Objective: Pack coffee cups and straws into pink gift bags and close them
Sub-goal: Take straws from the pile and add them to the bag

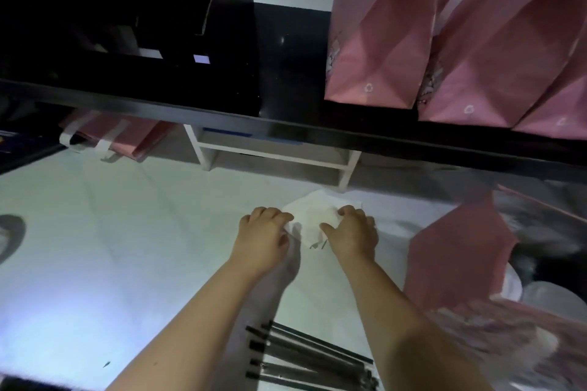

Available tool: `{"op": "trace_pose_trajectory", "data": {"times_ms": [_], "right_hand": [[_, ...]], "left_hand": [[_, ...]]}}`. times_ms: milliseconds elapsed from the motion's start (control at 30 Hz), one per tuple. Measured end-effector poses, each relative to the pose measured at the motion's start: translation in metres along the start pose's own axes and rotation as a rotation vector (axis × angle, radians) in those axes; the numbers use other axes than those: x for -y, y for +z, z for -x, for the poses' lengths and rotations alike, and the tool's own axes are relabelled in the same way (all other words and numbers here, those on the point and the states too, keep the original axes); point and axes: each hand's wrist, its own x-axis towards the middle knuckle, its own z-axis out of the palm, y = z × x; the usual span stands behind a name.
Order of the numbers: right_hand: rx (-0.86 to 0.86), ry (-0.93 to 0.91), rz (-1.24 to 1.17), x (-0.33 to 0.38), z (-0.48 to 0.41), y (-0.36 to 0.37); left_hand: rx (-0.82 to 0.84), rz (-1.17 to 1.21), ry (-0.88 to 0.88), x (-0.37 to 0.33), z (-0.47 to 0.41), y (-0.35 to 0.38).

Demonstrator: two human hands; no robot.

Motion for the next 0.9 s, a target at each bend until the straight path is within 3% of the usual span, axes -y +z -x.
{"op": "trace_pose_trajectory", "data": {"times_ms": [200,333,433,667,900], "right_hand": [[-0.046,0.001,-0.132,0.001,0.005,-0.001],[0.007,0.011,-0.510,0.013,0.019,-0.026],[-0.055,-0.069,-0.634,0.026,0.027,-0.067],[-0.353,-0.437,-0.468,0.015,0.051,-0.218],[-0.599,-0.402,-0.481,-0.071,0.102,-0.328]], "left_hand": [[-0.045,0.045,-0.022,0.005,0.000,-0.006],[-0.105,0.069,-0.019,0.001,-0.004,-0.027],[-0.145,0.046,0.021,-0.014,-0.013,-0.054],[-0.299,0.047,0.228,-0.095,-0.029,-0.120],[-0.323,0.099,0.520,-0.202,-0.022,-0.131]]}}
